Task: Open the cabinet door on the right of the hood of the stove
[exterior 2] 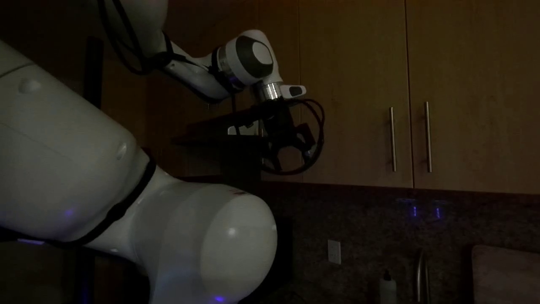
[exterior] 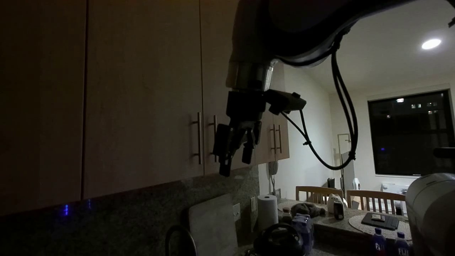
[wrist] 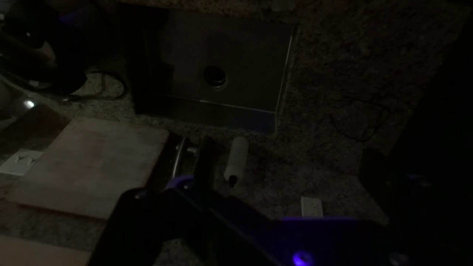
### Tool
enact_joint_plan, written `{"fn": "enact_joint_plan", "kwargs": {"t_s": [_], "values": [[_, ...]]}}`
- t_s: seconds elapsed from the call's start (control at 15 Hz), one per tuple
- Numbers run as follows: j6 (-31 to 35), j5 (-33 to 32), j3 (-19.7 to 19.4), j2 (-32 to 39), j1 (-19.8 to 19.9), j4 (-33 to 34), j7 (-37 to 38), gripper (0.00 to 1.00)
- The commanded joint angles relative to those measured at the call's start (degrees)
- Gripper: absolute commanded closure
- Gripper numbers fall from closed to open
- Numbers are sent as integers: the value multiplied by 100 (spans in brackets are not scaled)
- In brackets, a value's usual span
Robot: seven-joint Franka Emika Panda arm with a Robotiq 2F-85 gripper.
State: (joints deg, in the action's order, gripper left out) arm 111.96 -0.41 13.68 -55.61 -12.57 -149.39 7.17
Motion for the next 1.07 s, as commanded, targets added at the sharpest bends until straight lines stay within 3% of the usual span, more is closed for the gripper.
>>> {"fn": "enact_joint_plan", "kwargs": {"t_s": [0.0, 0.07, 0.2, 0.53, 0.87, 1.0], "values": [[-73, -482, -26, -147, 174, 258, -335, 0], [-26, -552, -49, -131, 206, 330, -335, 25], [-11, -518, -116, -79, 200, 372, -334, 33], [151, -405, -188, -31, 265, 323, -150, 66], [1439, -307, -9, 9, 669, 265, 688, 98], [1842, -301, 182, 196, 826, 363, 984, 100]]}}
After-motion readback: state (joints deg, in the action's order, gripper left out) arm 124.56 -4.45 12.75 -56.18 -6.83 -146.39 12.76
